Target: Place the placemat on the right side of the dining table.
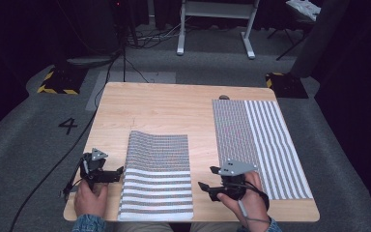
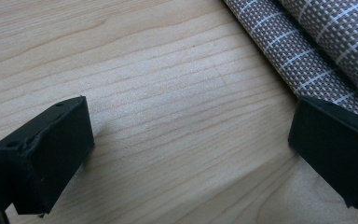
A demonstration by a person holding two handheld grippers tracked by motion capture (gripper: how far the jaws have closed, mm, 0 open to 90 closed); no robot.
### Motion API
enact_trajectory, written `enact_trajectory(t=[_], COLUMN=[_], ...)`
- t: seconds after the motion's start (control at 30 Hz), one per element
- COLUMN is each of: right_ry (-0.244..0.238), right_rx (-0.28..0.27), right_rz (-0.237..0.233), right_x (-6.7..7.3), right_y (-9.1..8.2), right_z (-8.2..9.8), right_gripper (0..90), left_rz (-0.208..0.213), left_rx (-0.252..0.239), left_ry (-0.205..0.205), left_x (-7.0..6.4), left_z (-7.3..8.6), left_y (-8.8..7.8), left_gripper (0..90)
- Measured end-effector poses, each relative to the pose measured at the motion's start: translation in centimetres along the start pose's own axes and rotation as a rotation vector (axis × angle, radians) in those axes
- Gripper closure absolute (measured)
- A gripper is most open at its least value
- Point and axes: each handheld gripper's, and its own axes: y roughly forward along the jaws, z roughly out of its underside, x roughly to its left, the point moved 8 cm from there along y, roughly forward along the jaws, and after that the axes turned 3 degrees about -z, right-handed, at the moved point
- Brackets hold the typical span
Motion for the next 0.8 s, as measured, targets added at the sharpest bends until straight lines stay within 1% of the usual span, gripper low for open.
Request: enact_trajectory(t=[0.03,0.1,0.13,0.17,0.27,0.33,0.37,0.4,0.43,0.47,0.5,0.6,0.67,0.73,0.8], right_ry=[-0.006,-0.007,-0.008,0.001,0.003,-0.005,-0.001,-0.008,-0.017,-0.017,-0.033,-0.052,-0.053,-0.082,-0.088], right_rx=[0.004,0.003,0.004,0.004,0.003,-0.002,-0.003,0.004,0.015,0.018,0.025,0.034,0.033,0.049,0.07], right_rz=[-0.016,-0.028,-0.035,-0.043,-0.051,-0.049,-0.054,-0.056,-0.063,-0.066,-0.067,-0.076,-0.068,-0.059,-0.053], right_x=[0.4,0.8,1.0,1.2,1.6,2.0,2.4,2.6,2.9,3.1,3.3,3.8,4.0,4.1,4.2], right_y=[0.6,1.4,2.1,2.5,3.8,4.7,5.2,5.6,6.5,7.1,7.9,10.4,11.5,12.7,13.3], right_z=[-0.4,-1.0,-1.3,-1.5,-2.0,-2.4,-2.5,-2.4,-2.3,-2.2,-1.9,-0.7,0.0,1.0,1.7], right_gripper=[32.0,30.2,28.9,28.0,26.7,25.4,25.4,25.4,25.4,25.4,25.4,25.4,25.4,25.3,22.7], left_rz=[0.0,0.003,0.004,0.002,0.001,0.001,0.001,0.001,0.001,0.001,0.001,0.001,0.001,0.002,0.002], left_rx=[0.0,0.001,0.001,0.001,0.001,0.001,0.001,0.001,0.001,0.001,0.002,0.002,0.001,0.001,0.0], left_ry=[0.0,0.001,0.002,0.002,0.003,0.003,0.003,0.002,0.003,0.004,0.004,0.004,0.004,0.002,0.003], left_x=[0.0,0.0,0.0,0.0,0.0,0.0,0.0,0.0,0.0,0.0,0.0,0.0,0.0,0.0,0.0], left_z=[0.0,0.0,0.0,0.0,0.0,0.0,0.0,0.0,0.0,0.0,0.0,0.0,0.0,0.0,0.0], left_y=[0.0,0.0,0.0,0.0,0.0,0.0,0.0,0.0,0.0,0.0,0.0,0.0,0.0,0.0,0.0], left_gripper=[0.1,0.1,0.1,0.0,0.1,0.1,0.1,0.1,0.1,0.1,0.1,0.1,0.1,0.1,0.1])
